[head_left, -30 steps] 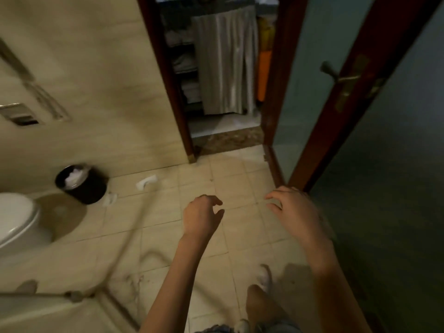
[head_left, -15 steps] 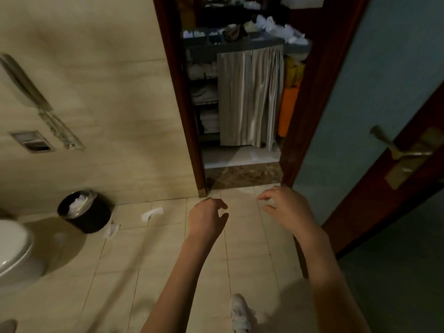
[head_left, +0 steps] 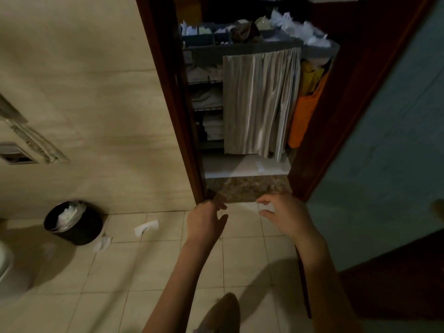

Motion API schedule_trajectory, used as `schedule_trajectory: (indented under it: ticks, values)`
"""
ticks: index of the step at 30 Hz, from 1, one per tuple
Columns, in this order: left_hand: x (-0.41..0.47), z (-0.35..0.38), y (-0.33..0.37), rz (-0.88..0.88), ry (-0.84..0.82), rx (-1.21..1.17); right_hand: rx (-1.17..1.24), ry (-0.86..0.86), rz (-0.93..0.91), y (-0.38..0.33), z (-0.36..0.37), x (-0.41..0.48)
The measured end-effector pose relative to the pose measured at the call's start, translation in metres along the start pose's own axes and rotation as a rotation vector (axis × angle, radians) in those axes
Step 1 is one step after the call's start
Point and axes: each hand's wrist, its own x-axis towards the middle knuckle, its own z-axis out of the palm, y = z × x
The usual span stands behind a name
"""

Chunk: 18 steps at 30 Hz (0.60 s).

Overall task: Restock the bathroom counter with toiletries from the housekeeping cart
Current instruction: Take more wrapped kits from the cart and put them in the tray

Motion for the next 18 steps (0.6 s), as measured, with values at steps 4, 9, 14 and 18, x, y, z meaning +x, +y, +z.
schedule_trajectory:
  ticks: [4,9,14,18]
  values:
    - [0.054,0.006,0.004,0.003,-0.010,0.005,0.035,-0.048,0.021,0.014,0.004,0.046]
    - [0.156,0.022,0.018,0.023,-0.073,0.043,0.052,-0.052,0.060,0.044,-0.010,0.128]
    - [0.283,0.006,0.040,0.060,-0.027,-0.059,0.010,0.013,0.018,0.066,-0.055,0.240]
    - [0.386,-0.010,0.047,0.056,0.012,-0.084,0.085,0.175,-0.057,0.076,-0.086,0.332]
